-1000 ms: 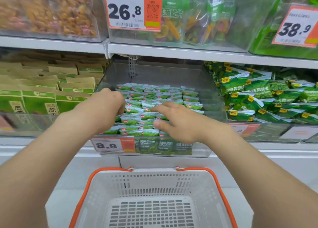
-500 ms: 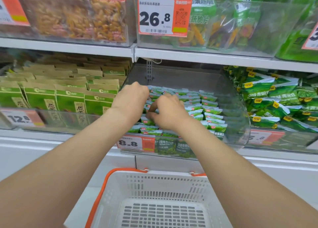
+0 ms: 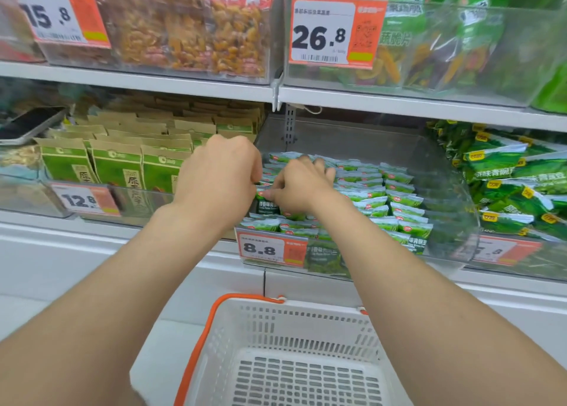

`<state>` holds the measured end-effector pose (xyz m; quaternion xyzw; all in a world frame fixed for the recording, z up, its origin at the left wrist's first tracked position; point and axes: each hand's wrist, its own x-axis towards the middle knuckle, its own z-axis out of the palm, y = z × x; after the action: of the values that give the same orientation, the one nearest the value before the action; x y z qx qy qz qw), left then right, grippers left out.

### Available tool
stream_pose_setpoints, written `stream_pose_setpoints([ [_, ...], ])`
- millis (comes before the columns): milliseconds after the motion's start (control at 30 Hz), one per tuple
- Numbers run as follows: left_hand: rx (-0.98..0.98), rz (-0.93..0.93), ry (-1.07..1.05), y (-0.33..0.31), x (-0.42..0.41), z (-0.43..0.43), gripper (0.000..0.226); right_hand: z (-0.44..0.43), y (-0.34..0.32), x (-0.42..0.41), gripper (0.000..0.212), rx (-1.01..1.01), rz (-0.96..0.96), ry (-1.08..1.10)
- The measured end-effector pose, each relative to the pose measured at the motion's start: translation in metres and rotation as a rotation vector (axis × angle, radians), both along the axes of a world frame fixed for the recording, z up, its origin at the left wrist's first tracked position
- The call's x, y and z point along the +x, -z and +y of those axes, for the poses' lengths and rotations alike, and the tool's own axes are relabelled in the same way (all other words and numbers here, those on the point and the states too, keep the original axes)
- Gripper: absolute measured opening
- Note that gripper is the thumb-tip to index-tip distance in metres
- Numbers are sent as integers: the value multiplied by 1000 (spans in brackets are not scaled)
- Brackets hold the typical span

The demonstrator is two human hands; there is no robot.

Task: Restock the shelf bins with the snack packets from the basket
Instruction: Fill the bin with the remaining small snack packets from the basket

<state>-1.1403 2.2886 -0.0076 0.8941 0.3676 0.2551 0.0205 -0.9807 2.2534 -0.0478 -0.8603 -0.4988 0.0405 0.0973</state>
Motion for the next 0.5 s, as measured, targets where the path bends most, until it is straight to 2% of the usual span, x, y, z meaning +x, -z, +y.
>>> stream_pose_setpoints([
  [100,-23,25,35,3,-4,2,32,3,6,-6,42,-29,-56,27],
  [167,-46,20,74,5,-6,3,35,3,3,-10,47,27,-113,26],
  [200,-56,18,95,5,-7,3,36,2,-2,-10,44,95,-98,1],
  [267,-68,15,125,4,-8,5,35,-3,-16,-2,32,184,58,-114],
  [300,-72,12,130,4,-8,5,35,-7,-23,2,28,147,132,-194],
  [367,-84,3,129,4,-7,5,36,-17,-30,3,24,-21,124,-305],
  [433,-94,-2,123,5,-7,5,37,-23,-27,0,20,-130,43,-289],
  [500,-112,0,116,4,-7,5,36,-21,-19,-4,18,-114,-12,-249],
])
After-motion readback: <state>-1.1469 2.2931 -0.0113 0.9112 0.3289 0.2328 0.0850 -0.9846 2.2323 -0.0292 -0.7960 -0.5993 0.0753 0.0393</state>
